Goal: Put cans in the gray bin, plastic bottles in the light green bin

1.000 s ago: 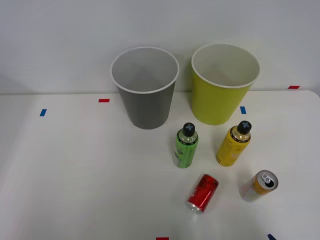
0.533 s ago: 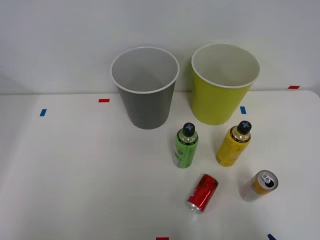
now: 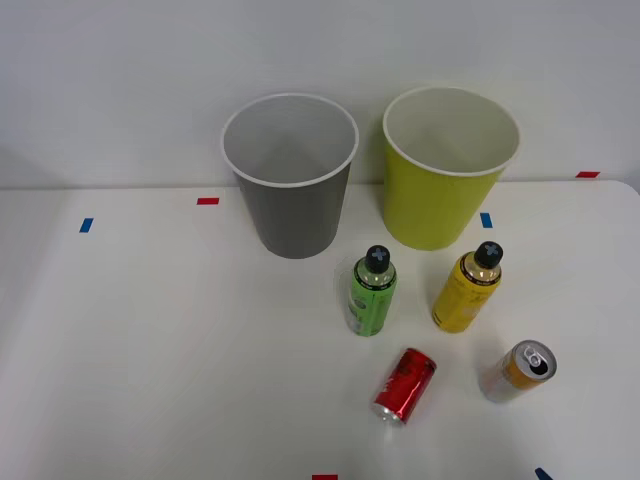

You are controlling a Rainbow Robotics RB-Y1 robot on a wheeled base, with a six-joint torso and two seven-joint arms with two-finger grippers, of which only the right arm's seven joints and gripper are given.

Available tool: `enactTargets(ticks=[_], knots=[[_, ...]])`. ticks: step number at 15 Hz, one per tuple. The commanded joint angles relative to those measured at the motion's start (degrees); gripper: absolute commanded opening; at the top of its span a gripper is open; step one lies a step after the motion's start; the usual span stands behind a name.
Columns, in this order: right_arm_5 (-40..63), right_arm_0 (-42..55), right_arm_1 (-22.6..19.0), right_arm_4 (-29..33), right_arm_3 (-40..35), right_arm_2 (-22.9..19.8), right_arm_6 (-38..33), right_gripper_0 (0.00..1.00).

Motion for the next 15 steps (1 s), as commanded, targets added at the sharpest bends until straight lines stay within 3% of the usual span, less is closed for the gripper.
enactTargets(ticks=[1,15], knots=[[0.0,0.0,0.0,0.0,0.0,0.0,0.0,0.71],[0.0,0.0,0.0,0.0,0.0,0.0,0.0,0.71]])
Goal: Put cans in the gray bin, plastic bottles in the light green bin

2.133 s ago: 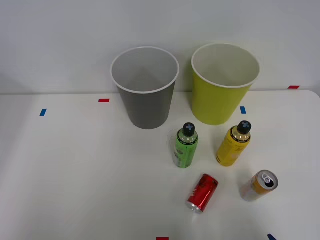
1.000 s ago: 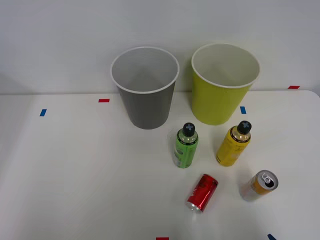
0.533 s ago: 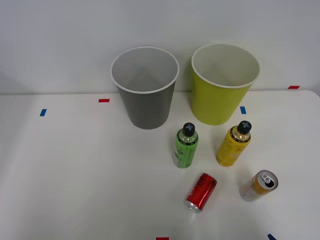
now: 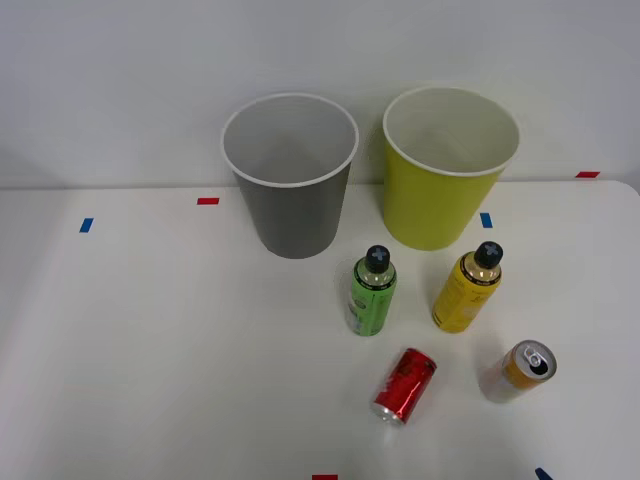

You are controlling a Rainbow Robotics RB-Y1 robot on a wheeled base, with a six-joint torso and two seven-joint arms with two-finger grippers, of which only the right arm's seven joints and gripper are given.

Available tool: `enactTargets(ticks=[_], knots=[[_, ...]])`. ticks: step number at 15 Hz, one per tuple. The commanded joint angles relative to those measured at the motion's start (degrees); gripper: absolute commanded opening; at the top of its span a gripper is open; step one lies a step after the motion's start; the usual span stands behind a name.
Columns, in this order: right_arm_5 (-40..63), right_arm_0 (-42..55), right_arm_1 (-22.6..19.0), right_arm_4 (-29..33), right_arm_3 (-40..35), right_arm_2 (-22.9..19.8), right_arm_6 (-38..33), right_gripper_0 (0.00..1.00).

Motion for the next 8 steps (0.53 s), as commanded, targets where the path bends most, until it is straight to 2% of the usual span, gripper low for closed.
enactTargets(ticks=[1,8], knots=[[0.0,0.0,0.0,0.0,0.0,0.0,0.0,0.71],[0.0,0.0,0.0,0.0,0.0,0.0,0.0,0.71]])
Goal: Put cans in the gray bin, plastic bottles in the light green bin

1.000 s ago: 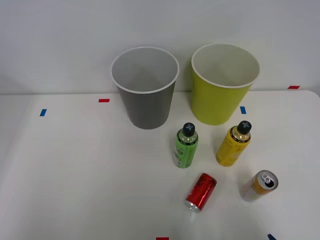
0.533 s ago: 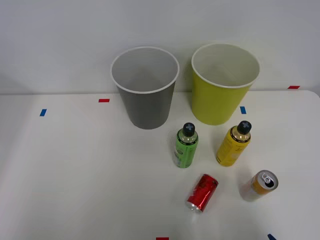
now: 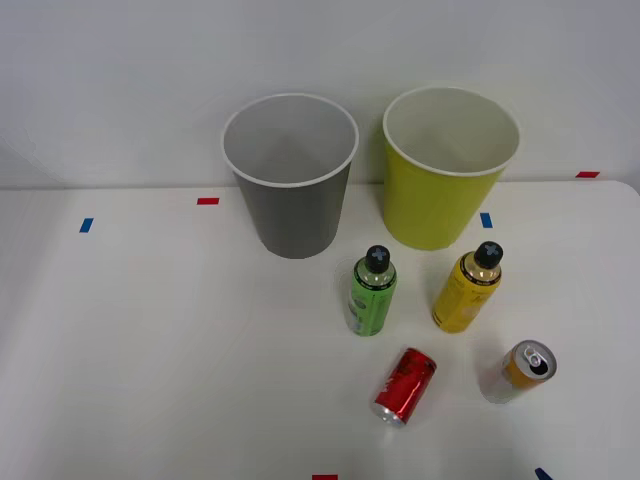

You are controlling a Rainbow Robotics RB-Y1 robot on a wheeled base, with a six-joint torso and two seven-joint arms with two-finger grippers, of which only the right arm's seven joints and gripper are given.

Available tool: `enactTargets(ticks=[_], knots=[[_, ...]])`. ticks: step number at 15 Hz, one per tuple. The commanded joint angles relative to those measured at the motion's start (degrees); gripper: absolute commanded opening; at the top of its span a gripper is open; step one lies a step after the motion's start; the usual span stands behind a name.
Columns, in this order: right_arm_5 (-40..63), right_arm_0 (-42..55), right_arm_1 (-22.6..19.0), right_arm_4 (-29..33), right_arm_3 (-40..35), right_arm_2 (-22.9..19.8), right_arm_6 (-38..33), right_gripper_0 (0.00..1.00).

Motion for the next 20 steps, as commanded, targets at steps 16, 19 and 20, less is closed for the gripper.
enactTargets(ticks=[16,19,20], knots=[[0.0,0.0,0.0,0.0,0.0,0.0,0.0,0.71],[0.0,0.0,0.0,0.0,0.0,0.0,0.0,0.71],[0.0,0.0,0.0,0.0,0.0,0.0,0.0,0.71]])
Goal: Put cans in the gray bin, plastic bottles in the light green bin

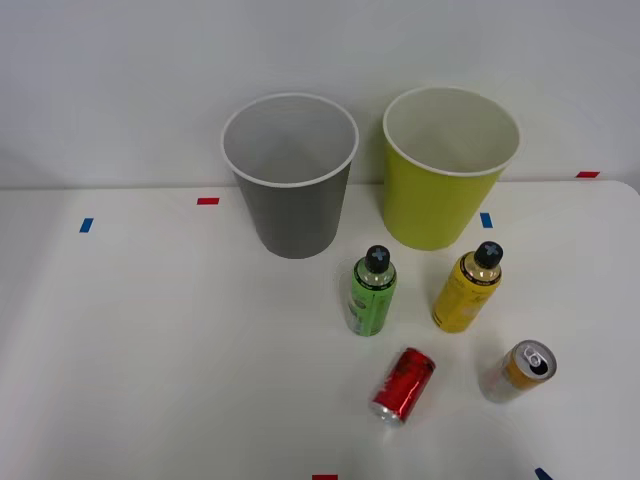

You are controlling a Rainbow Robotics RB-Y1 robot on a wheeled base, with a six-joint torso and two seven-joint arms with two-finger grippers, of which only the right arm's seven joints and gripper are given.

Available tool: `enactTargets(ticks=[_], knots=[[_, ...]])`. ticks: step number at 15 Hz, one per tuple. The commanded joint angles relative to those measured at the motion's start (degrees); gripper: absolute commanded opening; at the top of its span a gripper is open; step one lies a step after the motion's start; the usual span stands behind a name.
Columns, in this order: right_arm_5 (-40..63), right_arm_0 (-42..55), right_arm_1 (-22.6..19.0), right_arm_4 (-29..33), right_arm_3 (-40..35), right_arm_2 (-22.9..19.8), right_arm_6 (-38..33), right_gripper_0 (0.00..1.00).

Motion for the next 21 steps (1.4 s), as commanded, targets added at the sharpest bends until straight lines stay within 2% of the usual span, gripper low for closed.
enactTargets(ticks=[1,9,10,15,17,18,19,21], knots=[[0.0,0.0,0.0,0.0,0.0,0.0,0.0,0.71],[1.1,-0.9,-0.1,0.1,1.5,0.3,0.0,0.71],[1.0,-8.5,-3.7,-6.9,7.8,2.3,0.4,0.71],[4.5,-8.4,-18.2,-16.9,0.0,10.8,3.8,0.71],[4.5,-8.8,-20.3,-21.4,0.0,12.2,12.6,0.72],[4.5,-8.6,-21.4,-27.2,-0.1,13.4,18.9,0.96],[4.5,-8.2,-21.7,-31.2,-0.1,14.3,22.1,1.0],[4.5,-7.7,-22.1,-36.3,-0.1,15.3,28.3,1.0]])
